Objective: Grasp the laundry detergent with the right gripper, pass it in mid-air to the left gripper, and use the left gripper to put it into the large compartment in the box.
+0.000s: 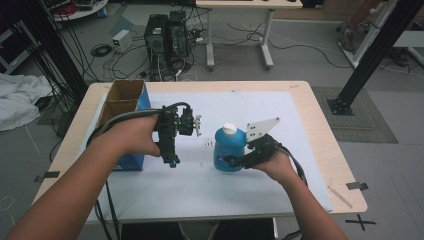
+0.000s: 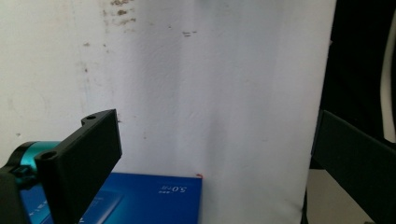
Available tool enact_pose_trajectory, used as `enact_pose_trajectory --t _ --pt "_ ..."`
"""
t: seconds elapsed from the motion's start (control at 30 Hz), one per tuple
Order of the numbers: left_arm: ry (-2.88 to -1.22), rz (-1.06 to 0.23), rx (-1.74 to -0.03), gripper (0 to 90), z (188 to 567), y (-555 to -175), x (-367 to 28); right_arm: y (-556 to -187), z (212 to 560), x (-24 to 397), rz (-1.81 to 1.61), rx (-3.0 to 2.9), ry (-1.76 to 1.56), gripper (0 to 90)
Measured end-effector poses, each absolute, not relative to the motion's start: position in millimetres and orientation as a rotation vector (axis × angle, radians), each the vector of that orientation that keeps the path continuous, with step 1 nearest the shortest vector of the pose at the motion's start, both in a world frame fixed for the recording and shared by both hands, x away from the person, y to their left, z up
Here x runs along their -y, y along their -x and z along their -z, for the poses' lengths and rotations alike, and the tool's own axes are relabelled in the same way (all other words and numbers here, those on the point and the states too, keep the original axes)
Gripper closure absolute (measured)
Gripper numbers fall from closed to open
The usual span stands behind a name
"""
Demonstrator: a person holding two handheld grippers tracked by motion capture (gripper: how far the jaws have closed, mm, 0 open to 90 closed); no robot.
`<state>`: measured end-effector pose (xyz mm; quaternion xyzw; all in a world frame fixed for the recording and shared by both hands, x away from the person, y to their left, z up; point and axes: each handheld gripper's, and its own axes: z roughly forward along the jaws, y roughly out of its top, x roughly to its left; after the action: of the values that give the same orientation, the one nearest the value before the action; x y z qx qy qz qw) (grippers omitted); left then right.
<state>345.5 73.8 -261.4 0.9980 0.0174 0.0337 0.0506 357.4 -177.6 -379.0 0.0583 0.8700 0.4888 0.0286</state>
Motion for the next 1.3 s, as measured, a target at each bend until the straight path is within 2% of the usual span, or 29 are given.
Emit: enact_pose_trajectory --t 0.67,0.97,1.3 --pt "-3.039 -0.04 0.001 1.6 246 -328 -59 -337 387 130 -1.539 -2.756 -0.029 44.8" --pt "-3.048 0.063 -0.008 1.7 247 -326 -51 -336 388 110 -1.537 -2.765 0.026 45.3" --pt "-3.056 0.051 -0.015 1.6 249 -329 -40 -335 385 100 -1.559 -2.775 0.04 45.4"
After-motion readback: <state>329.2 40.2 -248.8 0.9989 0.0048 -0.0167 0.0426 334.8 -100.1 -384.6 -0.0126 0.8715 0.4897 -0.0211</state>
